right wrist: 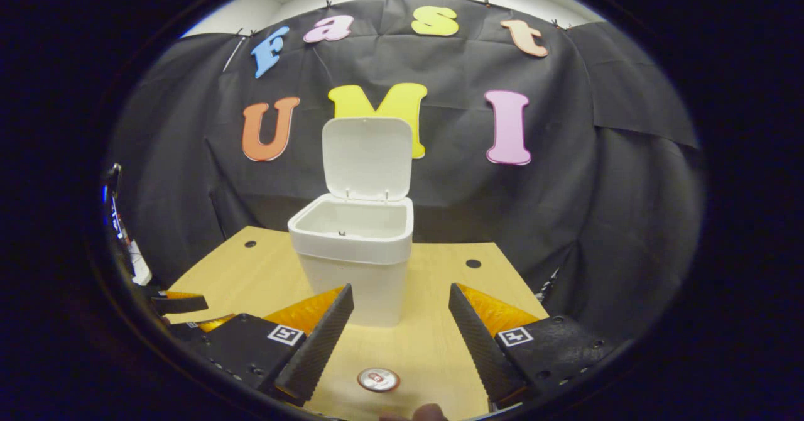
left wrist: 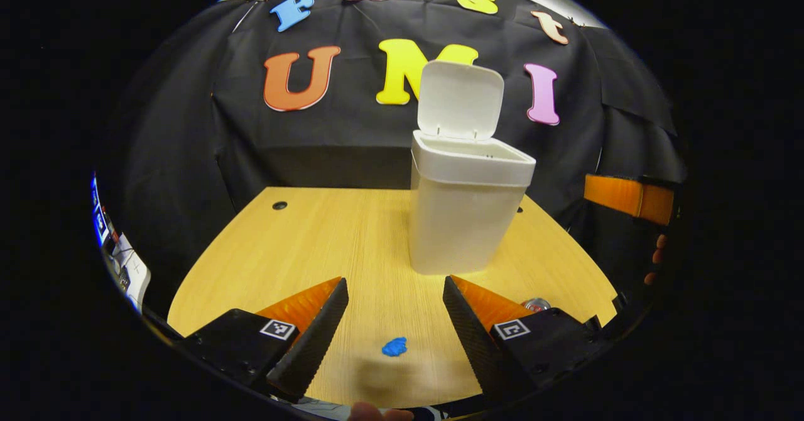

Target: Press the lid of the desktop garbage bin to open it, pick up the crumpled paper on the desktop and throw it into the bin, then pick up the pop can on the desktop and drop it into the bin, and finally close the garbage bin lid.

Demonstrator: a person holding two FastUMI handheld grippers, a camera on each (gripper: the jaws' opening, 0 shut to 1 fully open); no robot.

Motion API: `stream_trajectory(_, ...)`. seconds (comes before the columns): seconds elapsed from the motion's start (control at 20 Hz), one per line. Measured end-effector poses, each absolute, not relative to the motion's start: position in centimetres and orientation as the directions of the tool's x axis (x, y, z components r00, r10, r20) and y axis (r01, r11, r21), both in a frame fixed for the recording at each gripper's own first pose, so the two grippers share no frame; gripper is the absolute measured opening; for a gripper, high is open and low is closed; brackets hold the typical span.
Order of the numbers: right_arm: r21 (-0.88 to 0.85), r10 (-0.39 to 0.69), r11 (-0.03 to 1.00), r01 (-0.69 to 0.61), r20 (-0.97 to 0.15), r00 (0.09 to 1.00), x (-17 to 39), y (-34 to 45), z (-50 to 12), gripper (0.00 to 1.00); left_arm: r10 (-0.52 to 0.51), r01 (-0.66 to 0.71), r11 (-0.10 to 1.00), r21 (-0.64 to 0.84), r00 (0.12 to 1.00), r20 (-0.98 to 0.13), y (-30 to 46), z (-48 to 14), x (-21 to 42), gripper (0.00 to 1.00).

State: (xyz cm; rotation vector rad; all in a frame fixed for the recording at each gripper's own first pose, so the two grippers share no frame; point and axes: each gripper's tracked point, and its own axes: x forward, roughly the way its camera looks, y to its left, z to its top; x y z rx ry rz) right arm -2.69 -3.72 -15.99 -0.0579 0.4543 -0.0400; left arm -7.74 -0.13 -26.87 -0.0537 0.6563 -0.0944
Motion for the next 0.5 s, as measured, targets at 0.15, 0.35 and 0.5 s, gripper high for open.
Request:
stream_trajectory(0.15,-0.088,-0.070,0.996,0.031,-0.487,0.871,-4.0,-4.5,-18.2,0.99,-0.109,0.063,0.994,-0.094,0.752,-0.650,-0.5,-29.7,-8.7,0.99)
stream_trajectory(0.35,-0.114,-0.070,0.993,0.012,-0.522,0.850,-5.2,-4.5,-19.6,0.96,-0.109,0.061,0.994,-0.093,0.694,-0.712,-0.7,-34.2,-9.9,1.00)
stream_trajectory(0.5,-0.126,-0.082,0.992,0.016,-0.540,0.838,-6.6,-5.2,-20.4,0.96,-0.110,0.059,0.994,-0.095,0.664,-0.739,-0.4,-36.7,-10.1,0.99)
